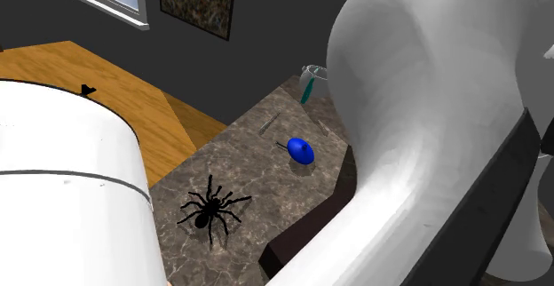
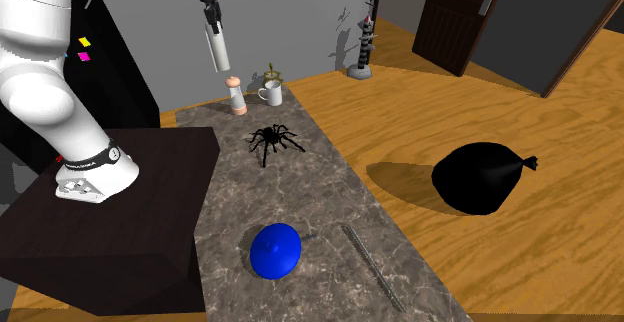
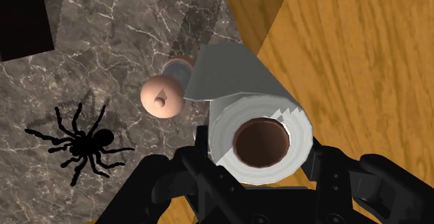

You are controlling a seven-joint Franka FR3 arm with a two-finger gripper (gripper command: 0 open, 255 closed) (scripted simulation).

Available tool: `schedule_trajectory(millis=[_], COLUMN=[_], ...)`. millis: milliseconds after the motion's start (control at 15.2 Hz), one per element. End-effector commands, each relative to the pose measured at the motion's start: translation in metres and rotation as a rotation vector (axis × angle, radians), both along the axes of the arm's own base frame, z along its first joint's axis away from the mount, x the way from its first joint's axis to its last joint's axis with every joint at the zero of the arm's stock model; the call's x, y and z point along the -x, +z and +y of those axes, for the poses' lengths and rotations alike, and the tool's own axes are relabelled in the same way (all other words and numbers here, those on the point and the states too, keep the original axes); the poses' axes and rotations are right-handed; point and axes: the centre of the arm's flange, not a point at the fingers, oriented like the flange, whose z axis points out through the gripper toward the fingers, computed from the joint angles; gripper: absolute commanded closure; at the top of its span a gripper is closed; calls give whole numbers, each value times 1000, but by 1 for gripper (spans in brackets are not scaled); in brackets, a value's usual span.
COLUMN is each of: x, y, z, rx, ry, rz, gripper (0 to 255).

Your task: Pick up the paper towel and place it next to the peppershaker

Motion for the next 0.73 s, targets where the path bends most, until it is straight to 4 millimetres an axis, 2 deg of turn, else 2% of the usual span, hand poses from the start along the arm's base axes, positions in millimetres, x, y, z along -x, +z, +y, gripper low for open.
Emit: schedule_trajectory(millis=[0,660], x=[-1,-1], y=[-10,-63], z=[0,0], rx=[-1,-1], ry=[0,0], rz=[0,0], gripper=[255,255])
